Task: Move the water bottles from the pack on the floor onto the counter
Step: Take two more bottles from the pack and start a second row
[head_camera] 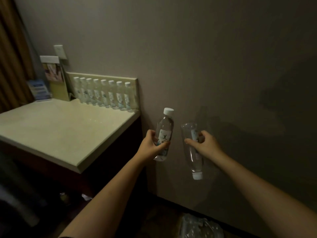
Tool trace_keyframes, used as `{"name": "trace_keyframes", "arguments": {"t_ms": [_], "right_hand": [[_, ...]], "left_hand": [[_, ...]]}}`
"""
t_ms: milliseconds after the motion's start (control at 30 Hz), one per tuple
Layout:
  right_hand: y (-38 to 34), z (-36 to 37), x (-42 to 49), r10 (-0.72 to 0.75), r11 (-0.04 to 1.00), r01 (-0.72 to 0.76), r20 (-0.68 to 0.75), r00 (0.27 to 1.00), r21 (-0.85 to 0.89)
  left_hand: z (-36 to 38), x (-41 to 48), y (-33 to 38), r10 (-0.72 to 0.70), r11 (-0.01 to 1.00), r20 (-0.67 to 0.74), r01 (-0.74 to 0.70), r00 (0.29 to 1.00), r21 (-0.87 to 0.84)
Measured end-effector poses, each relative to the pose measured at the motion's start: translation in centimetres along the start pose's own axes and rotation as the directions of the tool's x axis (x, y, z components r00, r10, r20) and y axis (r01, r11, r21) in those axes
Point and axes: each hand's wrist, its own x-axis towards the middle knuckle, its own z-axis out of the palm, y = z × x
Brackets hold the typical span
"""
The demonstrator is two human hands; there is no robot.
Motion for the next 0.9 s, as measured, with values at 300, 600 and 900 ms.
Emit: {"name": "trace_keyframes", "arguments": {"t_ms": [300,600,900], "right_hand": [[-8.8,7.4,1.6,-0.165,0.965,0.185,0.115,0.979,-0.188],[-19.5,21.8,4.7,-0.243,0.938,0.269,0.14,0.96,-0.216],[-23.2,32.7,6.3,-0.243,0.809,0.299,0.176,0.954,-0.506]], "left_hand": [[-12.6,2.9,-2.9,0.003,0.999,-0.152,-0.008,0.988,-0.033],[-28.6,7.4,-9.0,0.045,0.996,-0.148,-0.033,0.988,0.084],[-37.2,9.3,-16.8,-0.023,0.991,-0.118,0.038,0.993,0.125]]}}
